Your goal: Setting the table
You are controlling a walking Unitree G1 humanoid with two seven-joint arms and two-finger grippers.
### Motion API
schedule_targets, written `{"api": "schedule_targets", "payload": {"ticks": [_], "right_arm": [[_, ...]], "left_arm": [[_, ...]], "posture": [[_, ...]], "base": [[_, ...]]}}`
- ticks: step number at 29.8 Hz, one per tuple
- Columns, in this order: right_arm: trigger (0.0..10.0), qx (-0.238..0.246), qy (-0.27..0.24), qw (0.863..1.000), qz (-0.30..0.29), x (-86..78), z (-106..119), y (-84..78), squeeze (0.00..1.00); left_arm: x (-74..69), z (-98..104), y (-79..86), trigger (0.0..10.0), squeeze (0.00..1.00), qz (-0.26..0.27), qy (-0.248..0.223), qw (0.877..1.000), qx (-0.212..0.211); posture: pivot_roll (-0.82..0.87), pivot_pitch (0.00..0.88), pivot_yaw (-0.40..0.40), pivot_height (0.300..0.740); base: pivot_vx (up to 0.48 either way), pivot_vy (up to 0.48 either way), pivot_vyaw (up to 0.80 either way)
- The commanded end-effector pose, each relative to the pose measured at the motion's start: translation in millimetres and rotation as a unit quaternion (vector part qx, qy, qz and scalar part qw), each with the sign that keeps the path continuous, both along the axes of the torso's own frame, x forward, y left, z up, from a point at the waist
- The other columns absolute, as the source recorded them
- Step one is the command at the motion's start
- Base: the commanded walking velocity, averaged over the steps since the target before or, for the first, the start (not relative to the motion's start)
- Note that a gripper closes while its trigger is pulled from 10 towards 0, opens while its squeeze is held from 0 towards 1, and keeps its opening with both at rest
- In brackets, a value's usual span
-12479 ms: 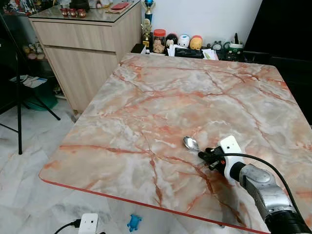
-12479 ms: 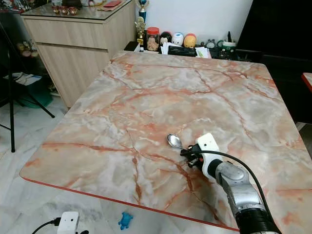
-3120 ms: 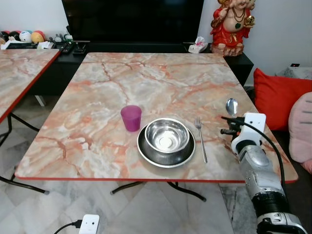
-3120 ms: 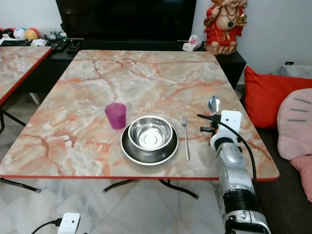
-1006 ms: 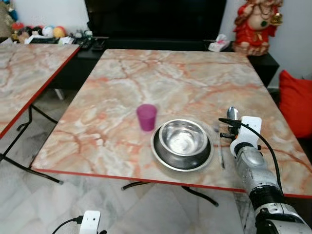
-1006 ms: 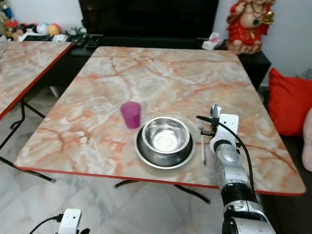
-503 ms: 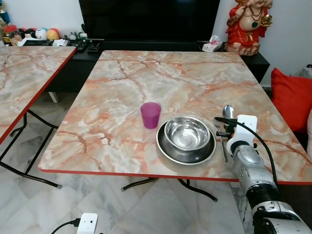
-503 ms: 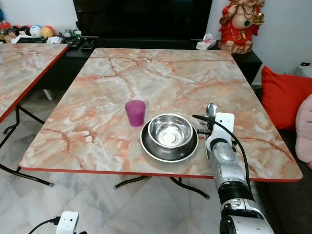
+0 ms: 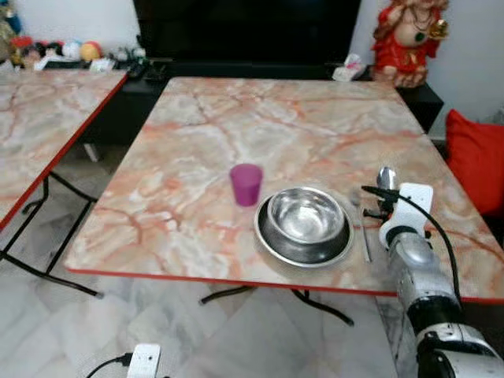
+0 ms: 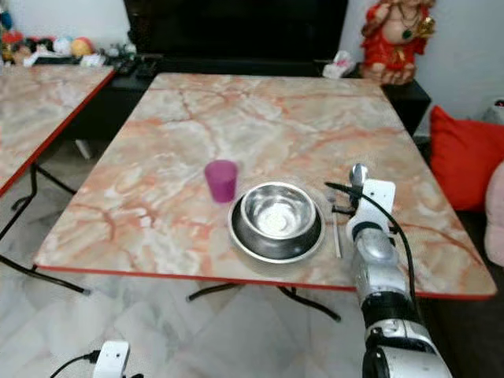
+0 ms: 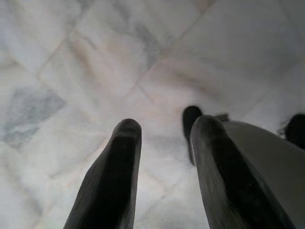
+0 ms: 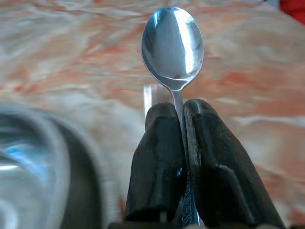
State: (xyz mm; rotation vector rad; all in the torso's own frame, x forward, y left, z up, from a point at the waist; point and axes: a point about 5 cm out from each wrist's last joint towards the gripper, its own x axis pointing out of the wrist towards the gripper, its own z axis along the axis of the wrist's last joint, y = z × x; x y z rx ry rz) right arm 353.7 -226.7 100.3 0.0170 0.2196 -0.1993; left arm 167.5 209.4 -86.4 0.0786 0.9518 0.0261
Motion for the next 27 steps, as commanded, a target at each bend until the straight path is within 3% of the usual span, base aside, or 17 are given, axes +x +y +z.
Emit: {"api": "schedule_targets", "payload": {"ticks": [1, 10, 19, 27], "right_arm": [[10.0, -0.004, -0.013, 1.0, -0.008, 1.6, 7.2, -5.5, 0.0], [10.0, -0.006, -0.015, 1.0, -0.013, 1.3, 8.0, -7.5, 0.0], [10.0, -0.006, -0.016, 1.0, -0.015, 1.5, 8.4, -8.1, 0.0], [10.0, -0.005, -0.017, 1.0, -0.017, 1.6, 8.9, -8.3, 0.0]], "left_arm": [[-3.2, -1.8, -2.2, 10.0, 0.0, 0.0, 0.004, 1.0, -0.003], [-3.4, -2.4, -4.1, 10.0, 0.0, 0.006, 0.005, 1.0, -0.007], [-2.9, -2.4, -5.3, 10.0, 0.0, 0.006, 0.006, 1.0, -0.007], [-3.0, -2.4, -4.9, 10.0, 0.0, 0.006, 0.006, 1.0, -0.007]], "posture": [[0.03, 0.013, 0.017, 0.736], [0.03, 0.013, 0.016, 0.736], [0.03, 0.01, 0.014, 0.736], [0.03, 0.012, 0.015, 0.736]], "base": [[0.0, 0.0, 0.0], [0.0, 0.0, 0.0], [0.0, 0.417, 0.0], [0.0, 0.0, 0.0]]}}
